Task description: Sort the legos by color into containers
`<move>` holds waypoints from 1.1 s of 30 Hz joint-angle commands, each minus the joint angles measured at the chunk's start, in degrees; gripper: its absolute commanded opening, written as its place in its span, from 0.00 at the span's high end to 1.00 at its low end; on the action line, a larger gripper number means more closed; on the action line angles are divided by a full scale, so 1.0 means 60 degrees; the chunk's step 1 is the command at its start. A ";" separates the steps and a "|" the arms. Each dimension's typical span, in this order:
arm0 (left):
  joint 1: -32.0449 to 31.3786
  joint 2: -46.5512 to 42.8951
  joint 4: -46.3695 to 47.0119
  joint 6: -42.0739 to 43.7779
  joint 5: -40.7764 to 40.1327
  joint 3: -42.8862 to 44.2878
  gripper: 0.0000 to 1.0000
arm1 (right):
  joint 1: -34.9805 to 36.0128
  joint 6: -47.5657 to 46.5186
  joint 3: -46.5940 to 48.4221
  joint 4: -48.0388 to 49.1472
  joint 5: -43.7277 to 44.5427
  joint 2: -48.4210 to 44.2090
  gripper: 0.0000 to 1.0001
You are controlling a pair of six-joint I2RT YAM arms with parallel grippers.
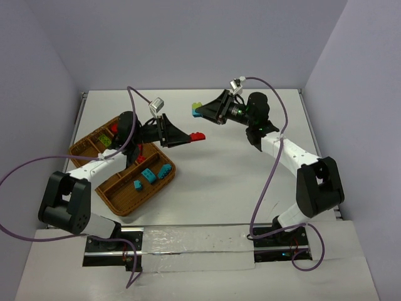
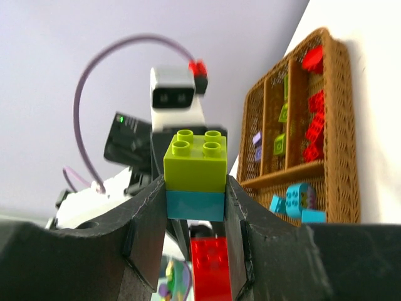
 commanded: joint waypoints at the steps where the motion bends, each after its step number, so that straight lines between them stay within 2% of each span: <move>1: -0.0022 -0.0652 -0.1244 0.1189 -0.0115 0.0187 1.00 | -0.0051 -0.0245 0.0677 -0.0200 0.0495 0.0098 1.00; 3: 0.0079 -0.0906 -0.2598 0.1918 -0.0272 0.0419 1.00 | -0.0071 -0.0631 0.0819 -0.0910 0.0812 0.0015 1.00; 4: 0.0222 -0.1145 -0.3948 0.2659 -0.0593 0.0658 1.00 | -0.0094 -0.1026 0.0915 -0.1639 0.1170 -0.0093 1.00; 8: 0.1438 -0.1906 -0.8806 0.4888 -0.3099 0.1696 1.00 | -0.0254 -0.2000 0.0873 -0.3888 0.2506 -0.0495 1.00; 10: 0.2240 -0.1912 -1.0130 0.5290 -0.4765 0.2295 1.00 | -0.0410 -0.2037 0.0611 -0.4081 0.2902 -0.0765 1.00; 12: 0.2561 -0.1842 -1.1224 0.5565 -0.5710 0.2534 1.00 | -0.0549 -0.2089 0.0210 -0.4096 0.3028 -0.1031 1.00; 16: 0.3042 -0.1404 -1.1687 0.5378 -0.7928 0.3111 1.00 | -0.0667 -0.2529 -0.0048 -0.4575 0.3270 -0.1286 1.00; 20: 0.3376 -0.0488 -1.1674 0.5039 -0.8565 0.3721 1.00 | -0.0667 -0.2662 -0.0166 -0.4724 0.3248 -0.1393 1.00; 25: 0.3389 0.0508 -1.2011 0.5149 -1.0037 0.4657 1.00 | -0.0667 -0.3044 -0.0212 -0.5081 0.3398 -0.1653 1.00; 29: 0.3377 0.1021 -1.1776 0.5278 -1.0199 0.4724 0.99 | -0.0667 -0.3219 -0.0254 -0.5325 0.3411 -0.1679 1.00; 31: 0.3377 0.1268 -1.1738 0.5296 -1.0148 0.4786 0.82 | -0.0667 -0.3251 -0.0305 -0.5345 0.3347 -0.1679 1.00; 33: 0.3377 0.1469 -1.1745 0.5319 -1.0114 0.4864 0.58 | -0.0667 -0.3238 -0.0339 -0.5341 0.3323 -0.1692 1.00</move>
